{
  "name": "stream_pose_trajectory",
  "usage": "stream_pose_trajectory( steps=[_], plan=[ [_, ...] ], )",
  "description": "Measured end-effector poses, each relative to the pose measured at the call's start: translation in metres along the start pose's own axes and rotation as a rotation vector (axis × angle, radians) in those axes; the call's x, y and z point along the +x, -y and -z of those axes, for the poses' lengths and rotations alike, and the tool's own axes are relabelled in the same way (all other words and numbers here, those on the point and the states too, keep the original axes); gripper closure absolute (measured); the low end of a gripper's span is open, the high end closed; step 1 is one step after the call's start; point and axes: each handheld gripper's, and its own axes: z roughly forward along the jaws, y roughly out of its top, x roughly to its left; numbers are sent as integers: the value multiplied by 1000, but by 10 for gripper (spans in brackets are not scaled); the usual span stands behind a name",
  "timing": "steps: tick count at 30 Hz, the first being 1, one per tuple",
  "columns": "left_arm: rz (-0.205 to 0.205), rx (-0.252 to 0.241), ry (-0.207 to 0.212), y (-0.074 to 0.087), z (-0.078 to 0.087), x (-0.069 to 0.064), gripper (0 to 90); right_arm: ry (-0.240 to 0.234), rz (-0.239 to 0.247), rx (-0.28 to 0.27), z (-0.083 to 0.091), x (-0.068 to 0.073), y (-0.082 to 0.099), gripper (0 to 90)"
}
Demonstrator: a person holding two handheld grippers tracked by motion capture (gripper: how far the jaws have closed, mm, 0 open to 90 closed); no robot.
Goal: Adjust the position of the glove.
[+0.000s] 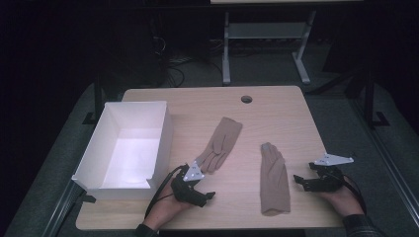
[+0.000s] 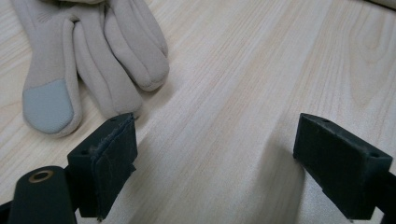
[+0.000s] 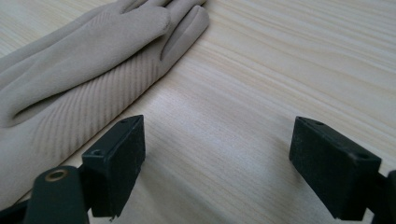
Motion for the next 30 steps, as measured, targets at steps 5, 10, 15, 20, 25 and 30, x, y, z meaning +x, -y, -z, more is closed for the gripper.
stream_pose_trajectory(
  steps=[5,10,15,20,25,30],
  plan=[
    [10,5,-13,-1,0,-1,130,6,-5,-10,-1,1,2,153],
    [27,62,-12,-8,1,-3,138,8,-5,-10,-2,2,1,149],
    [46,38,10,-20,7,-7,146,8,-5,-10,-2,2,1,147],
    [77,9,19,-36,13,-4,267,7,-3,-10,-2,2,1,145],
    [107,5,15,-52,12,7,529,6,-2,-10,-2,1,1,145],
    [133,-9,28,-67,6,17,786,5,1,-7,-2,1,1,145]
  ],
)
